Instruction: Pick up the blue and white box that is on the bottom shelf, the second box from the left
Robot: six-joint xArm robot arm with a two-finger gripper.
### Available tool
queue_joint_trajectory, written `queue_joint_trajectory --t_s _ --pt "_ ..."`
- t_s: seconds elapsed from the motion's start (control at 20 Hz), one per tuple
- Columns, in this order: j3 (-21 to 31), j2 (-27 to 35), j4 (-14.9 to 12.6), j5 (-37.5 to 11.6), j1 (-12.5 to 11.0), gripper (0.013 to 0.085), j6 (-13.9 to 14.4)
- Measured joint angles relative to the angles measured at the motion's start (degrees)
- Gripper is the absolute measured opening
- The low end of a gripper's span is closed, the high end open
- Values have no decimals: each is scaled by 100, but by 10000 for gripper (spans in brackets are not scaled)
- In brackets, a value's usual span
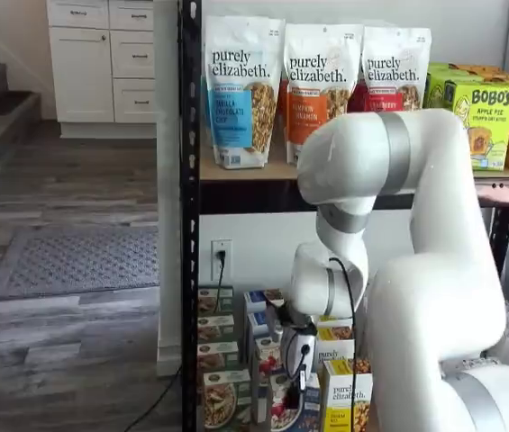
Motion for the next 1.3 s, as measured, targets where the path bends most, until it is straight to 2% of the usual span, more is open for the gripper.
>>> queue_joint_trajectory --t_s 0.2,0.3,0.4,0.6,0.85,1.1,1.3 --pt "598 -485 -451 -151 60 450 465" --pt "911 -734 -583 -243 93 450 615" --pt "1202 -976 -607 -308 118 450 658" --pt "1689 -1441 -480 -341 162 450 584" --pt "2195 -2029 -524 -241 190 450 660" --pt "2625 -2639 -766 -90 224 450 930" --pt "2889 -3141 -858 120 266 450 1069"
